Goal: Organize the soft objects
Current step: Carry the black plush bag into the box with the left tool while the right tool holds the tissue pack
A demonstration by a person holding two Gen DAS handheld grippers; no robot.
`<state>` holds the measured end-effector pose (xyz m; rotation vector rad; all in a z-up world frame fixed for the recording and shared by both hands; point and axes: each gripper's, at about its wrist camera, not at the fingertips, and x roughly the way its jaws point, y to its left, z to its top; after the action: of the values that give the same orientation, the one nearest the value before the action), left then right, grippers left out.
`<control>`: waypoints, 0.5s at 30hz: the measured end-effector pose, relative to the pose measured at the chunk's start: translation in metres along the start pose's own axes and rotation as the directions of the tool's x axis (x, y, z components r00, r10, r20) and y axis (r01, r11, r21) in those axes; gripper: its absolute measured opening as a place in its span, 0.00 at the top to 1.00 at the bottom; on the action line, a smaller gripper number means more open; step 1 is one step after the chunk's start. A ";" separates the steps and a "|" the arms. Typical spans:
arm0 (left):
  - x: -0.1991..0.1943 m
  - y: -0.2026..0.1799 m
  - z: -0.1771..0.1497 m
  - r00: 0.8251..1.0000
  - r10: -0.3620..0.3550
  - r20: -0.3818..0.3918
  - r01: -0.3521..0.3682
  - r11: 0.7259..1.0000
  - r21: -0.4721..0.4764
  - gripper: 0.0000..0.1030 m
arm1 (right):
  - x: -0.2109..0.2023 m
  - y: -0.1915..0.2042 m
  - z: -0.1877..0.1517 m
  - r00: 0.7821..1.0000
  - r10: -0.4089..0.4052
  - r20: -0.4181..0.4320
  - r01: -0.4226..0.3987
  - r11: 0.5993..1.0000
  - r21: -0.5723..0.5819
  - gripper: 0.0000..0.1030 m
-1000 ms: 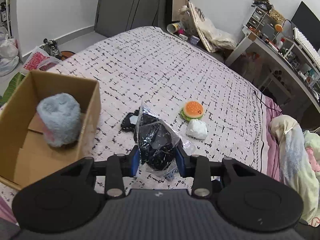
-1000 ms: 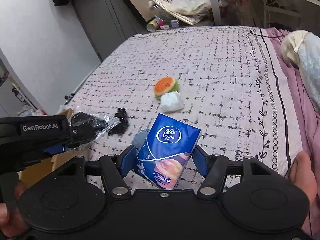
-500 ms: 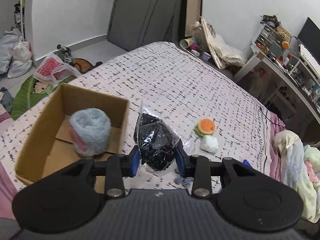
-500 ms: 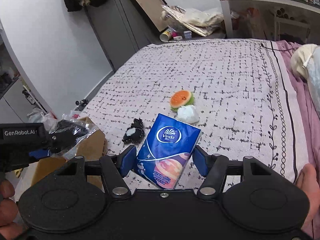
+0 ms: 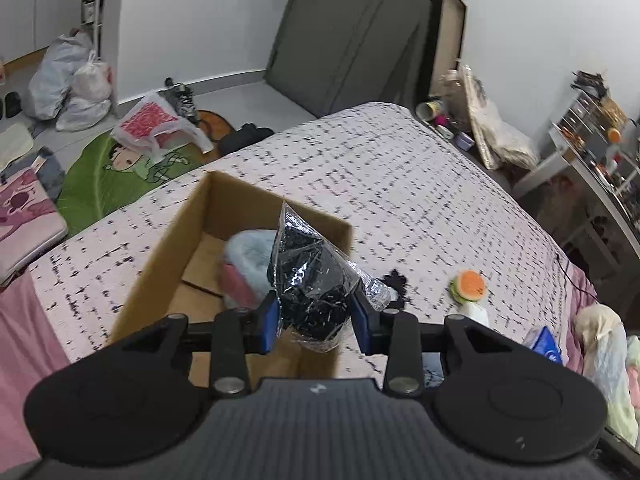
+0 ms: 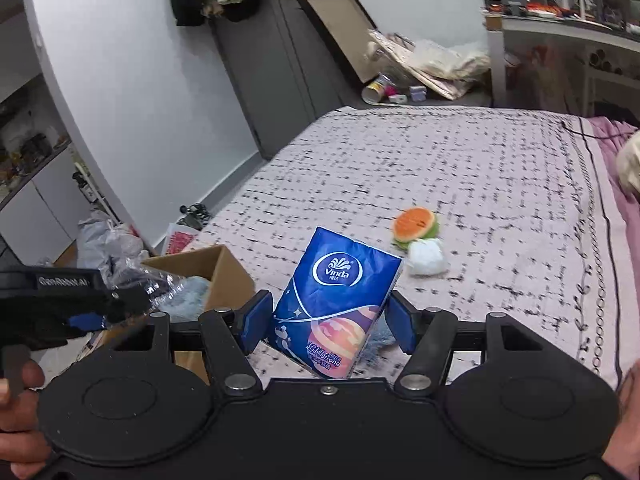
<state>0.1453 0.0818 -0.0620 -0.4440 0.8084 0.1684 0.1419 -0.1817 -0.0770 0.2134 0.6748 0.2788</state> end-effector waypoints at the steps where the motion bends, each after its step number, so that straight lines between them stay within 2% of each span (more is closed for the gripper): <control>1: 0.000 0.004 0.000 1.000 0.006 0.000 -0.006 1.000 -0.008 0.64 | 0.000 0.003 0.001 1.000 0.007 0.002 -0.007 1.000 -0.003 0.41; 10: 0.004 0.049 0.001 0.997 0.069 0.016 -0.066 0.988 -0.136 0.64 | 0.010 0.040 0.003 0.998 0.063 -0.004 -0.063 0.997 -0.036 0.41; 15: 0.010 0.058 0.000 0.997 0.072 0.023 -0.067 0.983 -0.169 0.64 | 0.017 0.062 0.002 0.996 0.083 -0.014 -0.083 0.995 -0.052 0.41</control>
<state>0.1337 0.1330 -0.0876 -0.5716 0.7844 0.3088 0.1446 -0.1179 -0.0678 0.1898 0.6702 0.3774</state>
